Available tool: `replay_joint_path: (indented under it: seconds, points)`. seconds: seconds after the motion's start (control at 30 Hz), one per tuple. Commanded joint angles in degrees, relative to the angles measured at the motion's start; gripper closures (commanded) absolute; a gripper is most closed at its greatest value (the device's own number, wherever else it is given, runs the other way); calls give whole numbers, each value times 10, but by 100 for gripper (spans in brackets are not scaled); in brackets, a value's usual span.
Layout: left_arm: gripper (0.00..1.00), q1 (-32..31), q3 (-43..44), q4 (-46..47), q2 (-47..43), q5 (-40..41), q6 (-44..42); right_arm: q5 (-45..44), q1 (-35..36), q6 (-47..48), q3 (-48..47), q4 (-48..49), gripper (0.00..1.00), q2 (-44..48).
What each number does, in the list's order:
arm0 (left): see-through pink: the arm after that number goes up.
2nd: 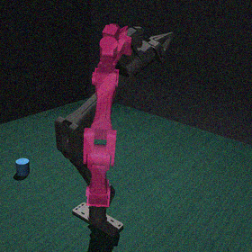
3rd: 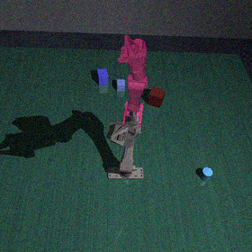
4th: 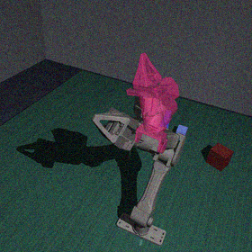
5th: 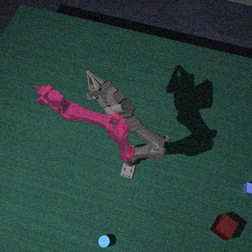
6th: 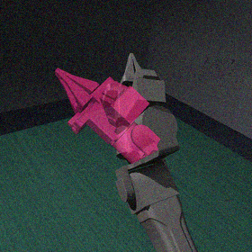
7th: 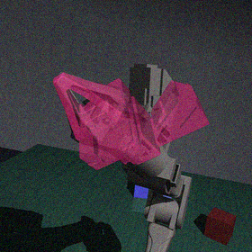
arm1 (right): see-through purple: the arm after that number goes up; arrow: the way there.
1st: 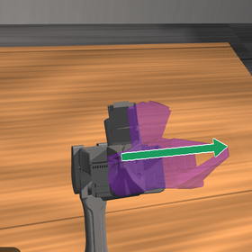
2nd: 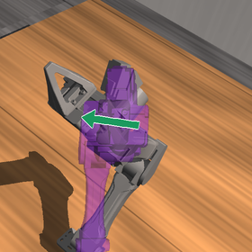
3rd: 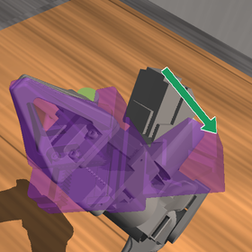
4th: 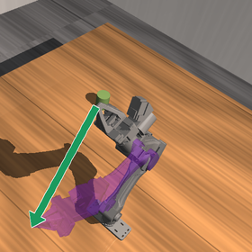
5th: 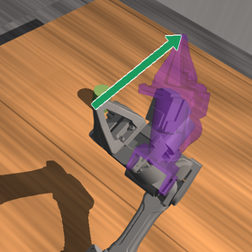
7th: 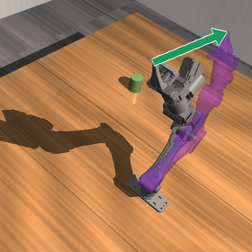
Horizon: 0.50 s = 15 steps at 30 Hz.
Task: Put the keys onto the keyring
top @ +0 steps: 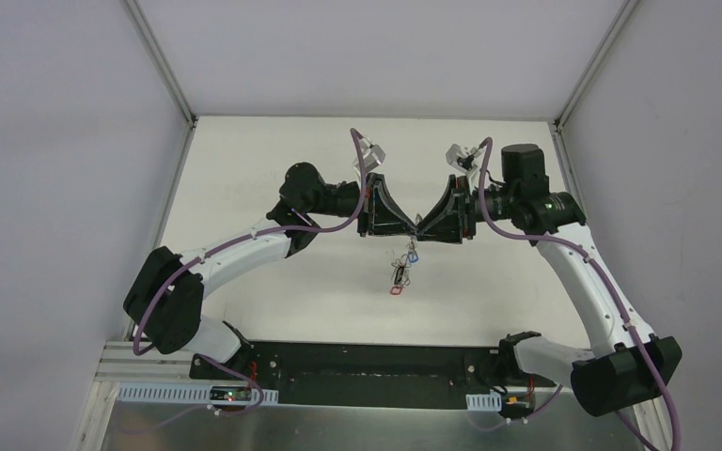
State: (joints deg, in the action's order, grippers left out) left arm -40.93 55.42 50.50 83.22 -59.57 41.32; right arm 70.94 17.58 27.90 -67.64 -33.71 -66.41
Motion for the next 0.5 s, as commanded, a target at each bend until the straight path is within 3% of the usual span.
replay_joint_path:
  seconds: [0.0,0.47]
  points:
    - [100,-4,3,43,-17,2,8,2,-7,25,10,4,67,22]
    - [100,-4,8,36,-12,20,11,18,-9,-38,28,63,73,15]
